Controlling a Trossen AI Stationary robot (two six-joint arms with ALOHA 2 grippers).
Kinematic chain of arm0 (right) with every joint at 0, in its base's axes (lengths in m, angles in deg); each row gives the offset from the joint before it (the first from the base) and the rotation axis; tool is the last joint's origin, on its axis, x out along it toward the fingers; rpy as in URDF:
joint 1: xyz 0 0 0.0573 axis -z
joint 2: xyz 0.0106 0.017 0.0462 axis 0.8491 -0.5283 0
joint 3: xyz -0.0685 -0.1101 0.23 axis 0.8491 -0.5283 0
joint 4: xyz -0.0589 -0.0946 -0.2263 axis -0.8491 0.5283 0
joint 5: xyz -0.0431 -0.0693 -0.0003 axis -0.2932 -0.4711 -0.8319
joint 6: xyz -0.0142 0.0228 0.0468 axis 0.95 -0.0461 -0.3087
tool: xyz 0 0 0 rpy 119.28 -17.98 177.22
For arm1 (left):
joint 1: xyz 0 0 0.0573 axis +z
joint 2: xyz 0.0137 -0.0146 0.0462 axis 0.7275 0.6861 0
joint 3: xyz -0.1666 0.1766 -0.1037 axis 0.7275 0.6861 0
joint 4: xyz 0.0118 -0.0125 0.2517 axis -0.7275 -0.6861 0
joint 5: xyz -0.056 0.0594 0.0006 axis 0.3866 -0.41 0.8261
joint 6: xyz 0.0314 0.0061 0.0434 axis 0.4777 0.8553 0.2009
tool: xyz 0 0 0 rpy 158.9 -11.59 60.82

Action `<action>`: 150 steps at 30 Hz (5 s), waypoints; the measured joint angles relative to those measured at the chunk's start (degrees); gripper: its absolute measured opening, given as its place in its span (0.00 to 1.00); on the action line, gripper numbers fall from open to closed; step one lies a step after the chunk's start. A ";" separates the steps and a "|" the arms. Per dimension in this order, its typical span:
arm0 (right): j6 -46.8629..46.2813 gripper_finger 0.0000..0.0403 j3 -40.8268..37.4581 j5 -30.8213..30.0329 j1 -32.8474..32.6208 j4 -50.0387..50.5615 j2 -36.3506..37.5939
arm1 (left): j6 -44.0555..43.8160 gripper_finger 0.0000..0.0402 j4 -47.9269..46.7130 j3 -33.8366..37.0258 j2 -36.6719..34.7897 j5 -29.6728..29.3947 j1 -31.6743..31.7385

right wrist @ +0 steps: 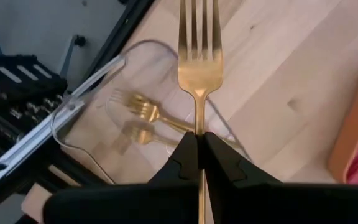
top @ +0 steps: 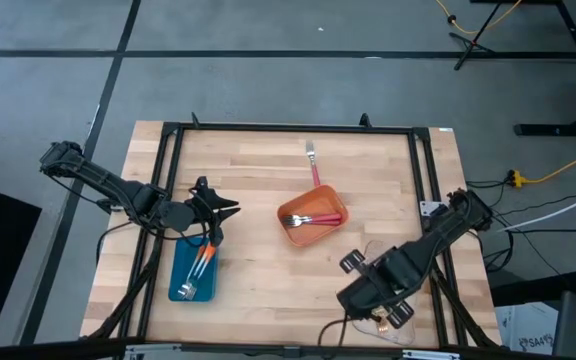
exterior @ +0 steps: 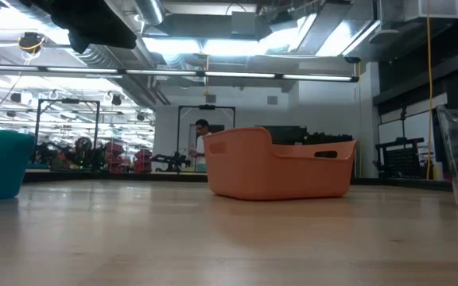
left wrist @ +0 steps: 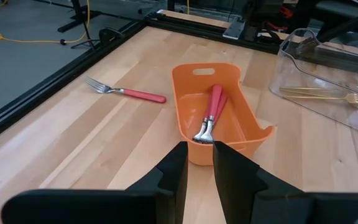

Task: Sort silverware by color (type)
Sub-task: Put the gold fork into the transparent bin, then put the pink fork into the orange bin

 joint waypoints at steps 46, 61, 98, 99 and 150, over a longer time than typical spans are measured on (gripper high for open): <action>39.30 0.00 -19.66 1.46 -6.01 -9.13 -0.59 | 0.02 0.17 -7.05 0.00 0.00 1.23 -0.04; 42.42 0.00 -27.63 0.36 -5.97 -14.97 -0.59 | 0.02 0.17 -7.36 0.00 0.00 1.21 -0.04; 37.52 0.12 -37.34 0.32 -5.97 -26.62 -0.59 | -0.08 0.17 -7.25 0.00 0.00 1.18 -0.04; 37.04 0.14 -37.34 -0.05 -5.97 -26.64 -0.59 | -0.06 0.17 -7.25 -0.02 0.00 1.18 -0.04; 8.34 0.18 -3.40 -31.64 18.93 -21.95 -0.52 | -0.04 0.17 -7.28 0.00 0.00 1.21 -0.03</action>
